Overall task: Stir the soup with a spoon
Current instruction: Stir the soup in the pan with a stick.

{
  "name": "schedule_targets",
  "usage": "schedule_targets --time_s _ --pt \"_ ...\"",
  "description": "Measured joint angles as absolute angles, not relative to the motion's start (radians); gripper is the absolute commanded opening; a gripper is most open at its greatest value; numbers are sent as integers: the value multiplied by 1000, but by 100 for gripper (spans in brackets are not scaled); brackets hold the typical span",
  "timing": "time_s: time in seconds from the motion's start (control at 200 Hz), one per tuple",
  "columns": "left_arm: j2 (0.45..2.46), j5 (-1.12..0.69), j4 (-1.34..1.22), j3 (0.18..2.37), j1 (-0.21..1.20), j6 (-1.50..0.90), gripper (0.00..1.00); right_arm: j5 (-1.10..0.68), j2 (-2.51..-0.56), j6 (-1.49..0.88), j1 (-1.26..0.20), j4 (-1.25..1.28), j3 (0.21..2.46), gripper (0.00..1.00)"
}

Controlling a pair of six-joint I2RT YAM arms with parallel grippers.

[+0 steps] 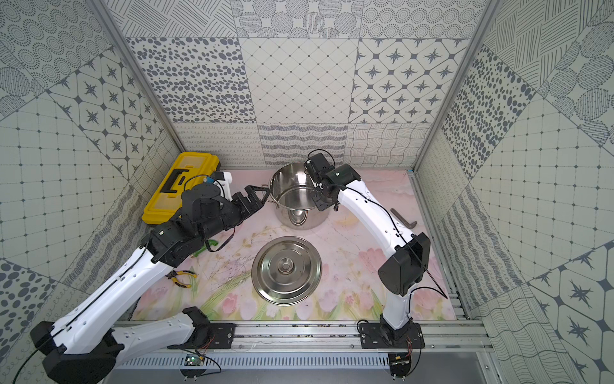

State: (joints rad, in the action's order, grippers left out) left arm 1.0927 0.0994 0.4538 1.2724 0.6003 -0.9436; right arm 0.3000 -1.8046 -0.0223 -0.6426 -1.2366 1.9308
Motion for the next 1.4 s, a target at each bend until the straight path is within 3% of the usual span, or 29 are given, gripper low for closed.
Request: schedule_targets --time_s 0.3,0.715,1.396 --pt "1102 89 453 1272 600 -950 99 227 -1811 -92 -719 -1219 1940 0" --pt "1083 89 453 1272 600 -950 99 223 -1993 -96 -729 -1203 2170 0" --pt "1047 101 454 1264 600 -950 99 330 -2047 -33 -632 -1197 2216 0"
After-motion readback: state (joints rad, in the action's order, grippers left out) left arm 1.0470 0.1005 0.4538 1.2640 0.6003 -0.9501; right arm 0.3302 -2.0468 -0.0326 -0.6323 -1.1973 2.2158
